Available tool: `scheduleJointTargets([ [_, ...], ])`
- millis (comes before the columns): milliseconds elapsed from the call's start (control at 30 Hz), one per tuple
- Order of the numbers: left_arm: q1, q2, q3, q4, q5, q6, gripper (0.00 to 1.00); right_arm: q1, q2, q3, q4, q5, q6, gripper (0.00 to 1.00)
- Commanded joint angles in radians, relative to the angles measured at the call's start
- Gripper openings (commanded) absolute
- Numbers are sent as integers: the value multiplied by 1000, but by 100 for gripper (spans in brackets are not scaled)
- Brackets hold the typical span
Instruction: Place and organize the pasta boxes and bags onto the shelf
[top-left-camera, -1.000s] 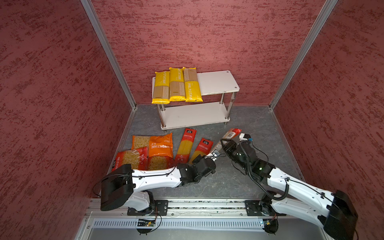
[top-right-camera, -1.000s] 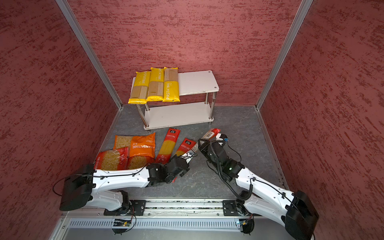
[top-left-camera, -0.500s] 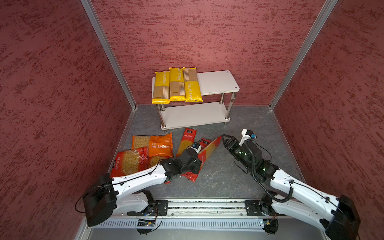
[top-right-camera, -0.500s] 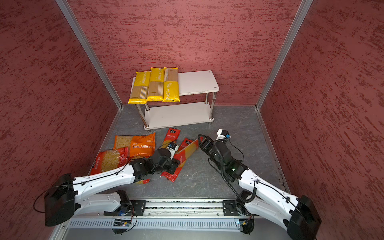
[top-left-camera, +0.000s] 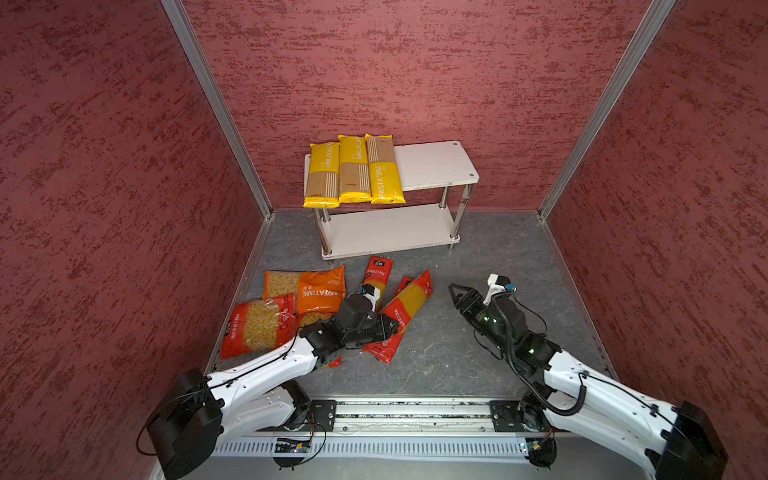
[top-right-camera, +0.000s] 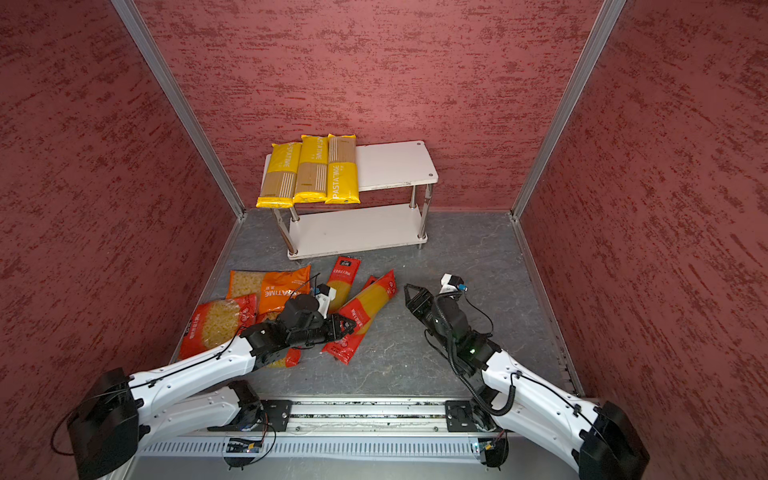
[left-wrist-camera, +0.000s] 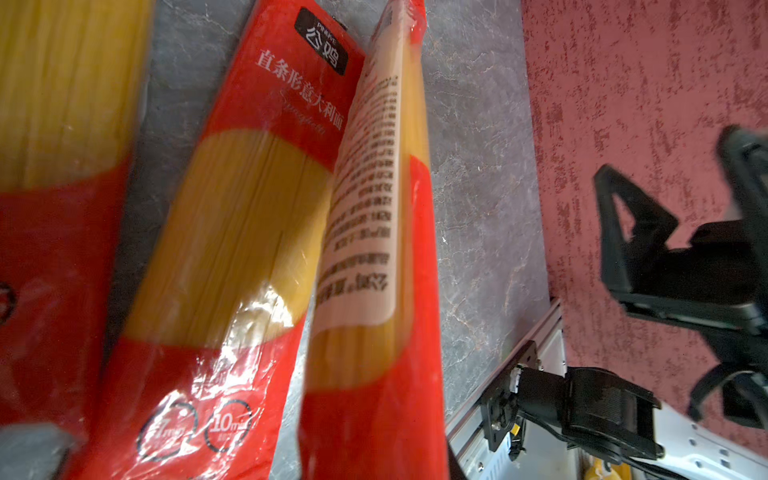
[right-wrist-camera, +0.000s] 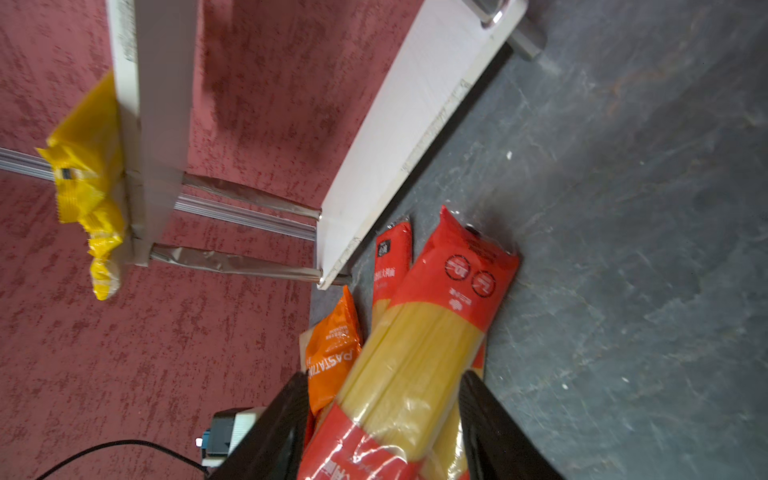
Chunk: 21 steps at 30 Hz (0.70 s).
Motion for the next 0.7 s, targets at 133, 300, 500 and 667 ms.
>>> scheduleJointTargets([
  [133,13,-47,-53,181,33,-140,0,21,185,-57,251,-163,107,59],
  [300,50,-139,-38,123,46,-93,0,20,200,-71,250,-132,76,60],
  [500,36,-167,-185,433,-29,-291,0,34,226,-104,380,-147,99,62],
  [667,-62,-169,-212,620,-222,-287,0,98,302,-135,574,-90,145,64],
])
